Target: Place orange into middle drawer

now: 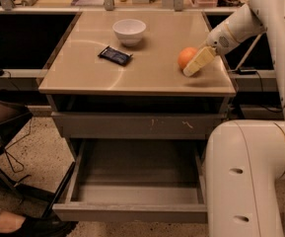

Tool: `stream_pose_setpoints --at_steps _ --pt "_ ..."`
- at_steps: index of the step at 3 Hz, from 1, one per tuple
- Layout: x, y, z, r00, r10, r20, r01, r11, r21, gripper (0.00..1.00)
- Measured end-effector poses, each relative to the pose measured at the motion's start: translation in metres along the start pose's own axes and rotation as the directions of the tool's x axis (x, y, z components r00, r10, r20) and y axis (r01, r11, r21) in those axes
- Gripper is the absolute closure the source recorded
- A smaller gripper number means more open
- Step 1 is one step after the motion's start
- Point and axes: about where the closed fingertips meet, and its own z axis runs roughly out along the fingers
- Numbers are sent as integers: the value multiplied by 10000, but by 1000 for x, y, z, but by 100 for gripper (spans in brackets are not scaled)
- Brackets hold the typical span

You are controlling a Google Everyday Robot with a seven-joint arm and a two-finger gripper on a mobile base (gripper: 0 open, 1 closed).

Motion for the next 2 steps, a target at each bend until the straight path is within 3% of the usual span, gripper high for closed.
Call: stream_pose_setpoints --at_steps 2 --pt "0 0 0 10000 0 0 0 10000 1 65"
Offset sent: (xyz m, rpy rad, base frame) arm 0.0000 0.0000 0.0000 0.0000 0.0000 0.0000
